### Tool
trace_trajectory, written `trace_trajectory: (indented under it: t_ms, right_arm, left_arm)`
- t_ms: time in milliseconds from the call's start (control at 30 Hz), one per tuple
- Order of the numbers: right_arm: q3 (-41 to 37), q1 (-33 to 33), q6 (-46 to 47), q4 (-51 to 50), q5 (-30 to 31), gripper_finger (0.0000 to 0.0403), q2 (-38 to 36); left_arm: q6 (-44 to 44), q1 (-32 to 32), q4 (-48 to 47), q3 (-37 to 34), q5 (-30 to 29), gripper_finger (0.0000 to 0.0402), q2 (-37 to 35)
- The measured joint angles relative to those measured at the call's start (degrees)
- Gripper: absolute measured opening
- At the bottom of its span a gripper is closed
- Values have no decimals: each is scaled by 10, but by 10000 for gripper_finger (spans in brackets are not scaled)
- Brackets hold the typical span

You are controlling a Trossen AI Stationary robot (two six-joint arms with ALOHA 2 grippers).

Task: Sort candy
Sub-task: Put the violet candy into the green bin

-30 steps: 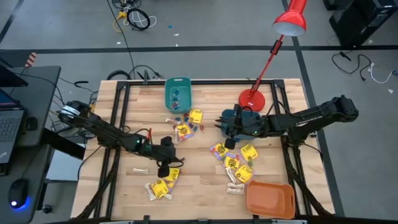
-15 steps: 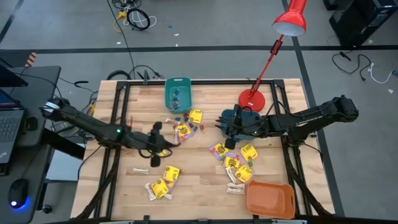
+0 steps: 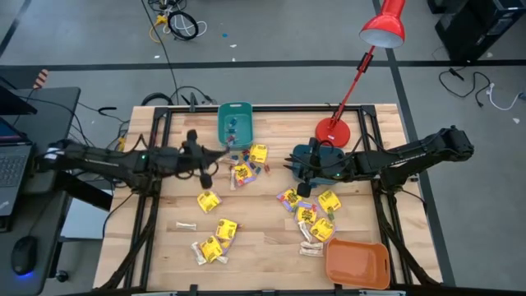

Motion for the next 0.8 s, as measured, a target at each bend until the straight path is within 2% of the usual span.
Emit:
trace_trajectory:
  t_ms: [167,467,800]
  right_arm:
    - [0,0,0,0,0,77,0]
    - [0,0,0,0,0,77,0]
    - [0,-10,0,-1,0,77,0]
  left_arm:
    - [1,68,-5,20,14,0,2]
    - [10,195,-6,57,120,0,21]
    - [11,320,-5,119,222,0,151]
